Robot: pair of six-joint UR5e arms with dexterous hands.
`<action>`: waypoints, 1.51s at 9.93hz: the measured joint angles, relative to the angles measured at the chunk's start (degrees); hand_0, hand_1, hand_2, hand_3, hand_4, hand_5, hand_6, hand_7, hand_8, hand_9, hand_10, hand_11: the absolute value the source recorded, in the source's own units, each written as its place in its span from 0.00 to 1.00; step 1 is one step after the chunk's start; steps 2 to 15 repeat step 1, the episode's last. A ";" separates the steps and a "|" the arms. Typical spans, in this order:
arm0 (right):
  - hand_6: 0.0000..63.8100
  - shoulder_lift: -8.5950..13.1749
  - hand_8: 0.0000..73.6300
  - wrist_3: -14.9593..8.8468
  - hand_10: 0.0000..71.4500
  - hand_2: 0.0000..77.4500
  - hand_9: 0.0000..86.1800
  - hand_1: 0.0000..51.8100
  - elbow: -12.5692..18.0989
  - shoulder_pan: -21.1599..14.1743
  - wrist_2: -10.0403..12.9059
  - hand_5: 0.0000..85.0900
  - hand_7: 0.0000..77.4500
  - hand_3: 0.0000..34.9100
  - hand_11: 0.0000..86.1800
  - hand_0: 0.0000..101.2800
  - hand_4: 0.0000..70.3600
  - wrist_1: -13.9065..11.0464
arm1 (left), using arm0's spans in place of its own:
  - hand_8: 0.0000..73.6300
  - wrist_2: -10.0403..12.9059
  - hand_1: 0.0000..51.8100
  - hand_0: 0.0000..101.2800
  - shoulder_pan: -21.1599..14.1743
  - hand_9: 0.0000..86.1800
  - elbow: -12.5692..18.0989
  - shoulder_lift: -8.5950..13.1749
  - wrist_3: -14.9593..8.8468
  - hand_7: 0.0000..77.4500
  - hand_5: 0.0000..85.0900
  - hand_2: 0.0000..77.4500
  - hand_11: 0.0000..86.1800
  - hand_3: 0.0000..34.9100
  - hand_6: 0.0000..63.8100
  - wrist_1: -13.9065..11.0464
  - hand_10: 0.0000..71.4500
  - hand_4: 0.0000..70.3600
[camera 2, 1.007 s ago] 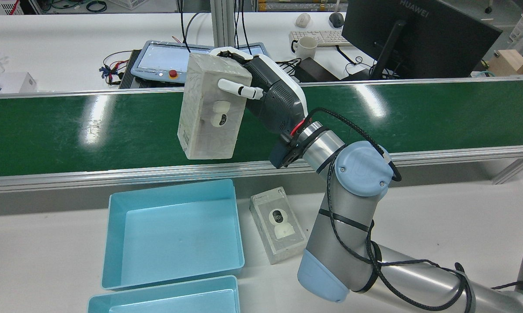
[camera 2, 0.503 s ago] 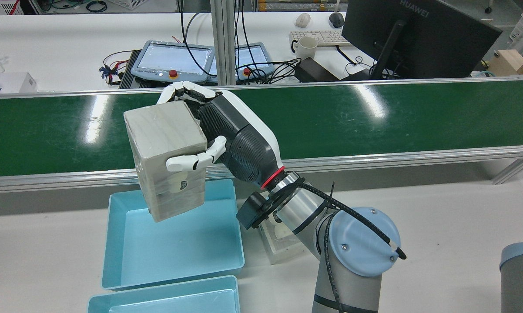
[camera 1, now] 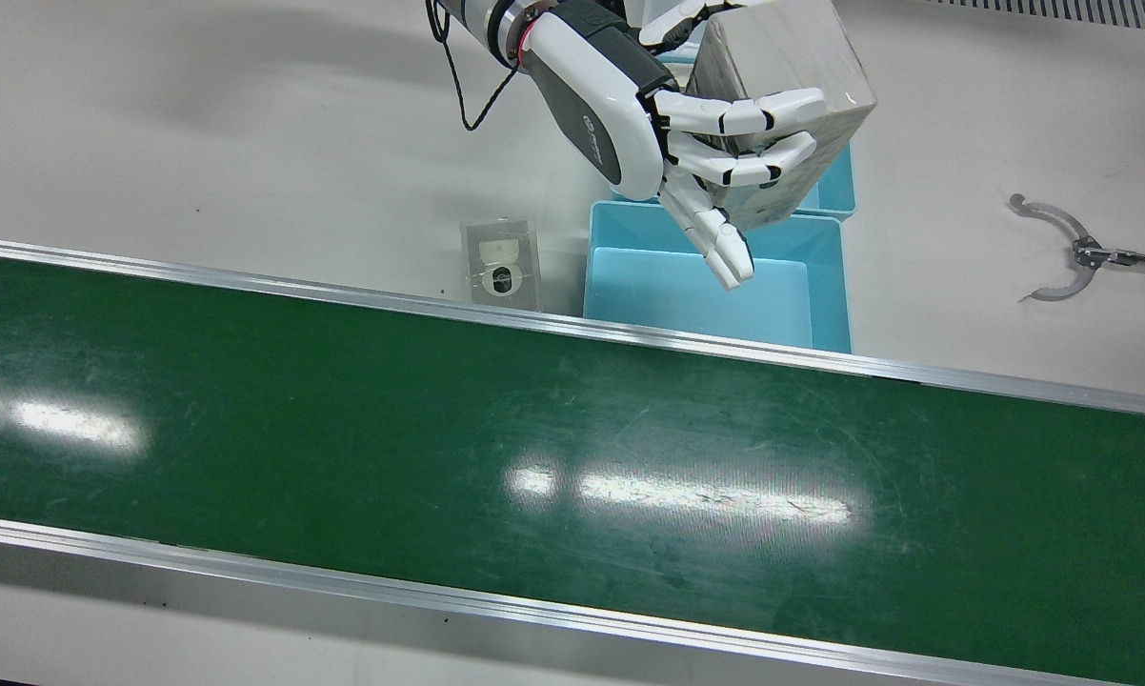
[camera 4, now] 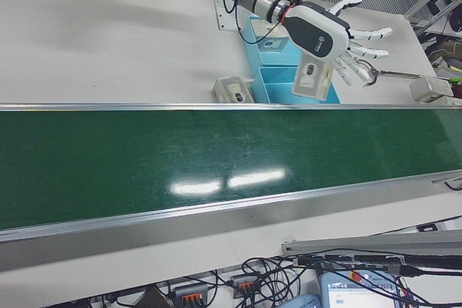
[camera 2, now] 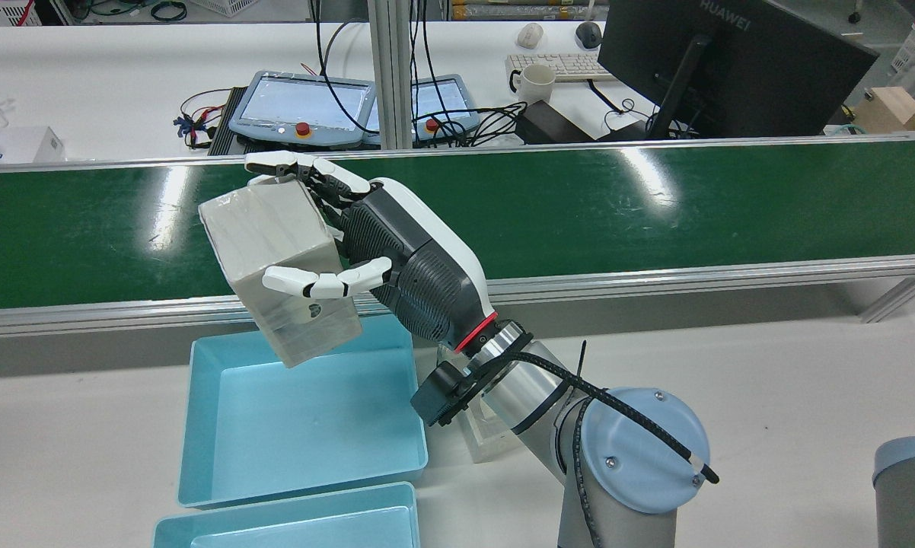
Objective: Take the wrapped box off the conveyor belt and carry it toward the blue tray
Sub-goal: 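Lift the wrapped box off the belt with the right hand toward the blue tray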
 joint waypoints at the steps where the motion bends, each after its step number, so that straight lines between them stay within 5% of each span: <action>1: 0.00 -0.49 0.00 0.06 0.05 0.32 0.04 0.18 0.22 0.11 0.11 0.23 0.26 0.86 0.04 0.46 0.29 0.02 | 0.00 0.00 0.00 0.00 0.00 0.01 0.00 0.00 0.00 0.01 0.01 0.01 0.00 0.00 0.00 0.00 0.00 0.00; 15: 0.00 -0.49 0.00 0.06 0.05 0.32 0.04 0.18 0.22 0.11 0.11 0.23 0.26 0.86 0.04 0.46 0.29 0.02 | 0.00 0.00 0.00 0.00 0.00 0.01 0.00 0.00 0.00 0.01 0.01 0.01 0.00 0.00 0.00 0.00 0.00 0.00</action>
